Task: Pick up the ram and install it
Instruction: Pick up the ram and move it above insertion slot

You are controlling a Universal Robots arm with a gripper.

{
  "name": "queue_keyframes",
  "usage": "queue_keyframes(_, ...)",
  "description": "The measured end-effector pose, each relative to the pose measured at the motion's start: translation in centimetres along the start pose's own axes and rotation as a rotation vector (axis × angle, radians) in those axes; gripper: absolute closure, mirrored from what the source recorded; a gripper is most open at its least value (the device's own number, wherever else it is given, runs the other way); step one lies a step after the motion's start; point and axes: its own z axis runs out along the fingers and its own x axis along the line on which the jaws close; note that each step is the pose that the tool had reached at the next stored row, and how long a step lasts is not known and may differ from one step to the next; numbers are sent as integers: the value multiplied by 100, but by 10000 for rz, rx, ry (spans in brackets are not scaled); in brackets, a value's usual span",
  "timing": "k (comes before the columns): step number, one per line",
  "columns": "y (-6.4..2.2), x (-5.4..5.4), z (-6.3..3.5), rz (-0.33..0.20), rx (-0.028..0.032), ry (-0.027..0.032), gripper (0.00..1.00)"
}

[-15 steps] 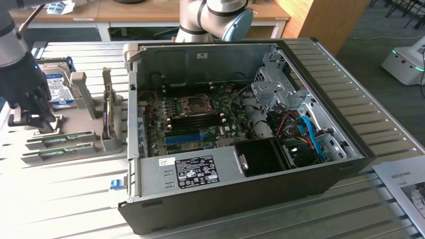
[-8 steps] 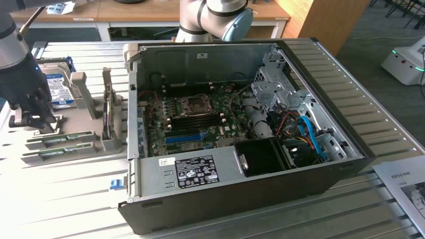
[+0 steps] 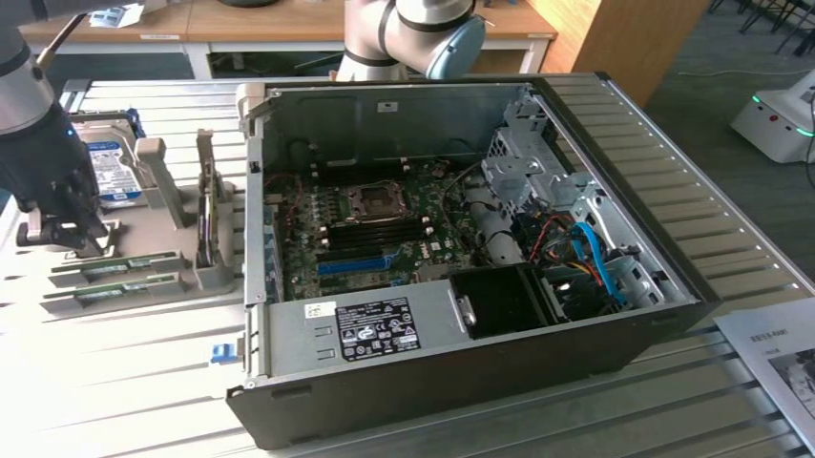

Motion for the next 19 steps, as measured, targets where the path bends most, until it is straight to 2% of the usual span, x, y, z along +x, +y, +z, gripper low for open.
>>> queue_keyframes(19,3,150,-6,1,-1,0,68)
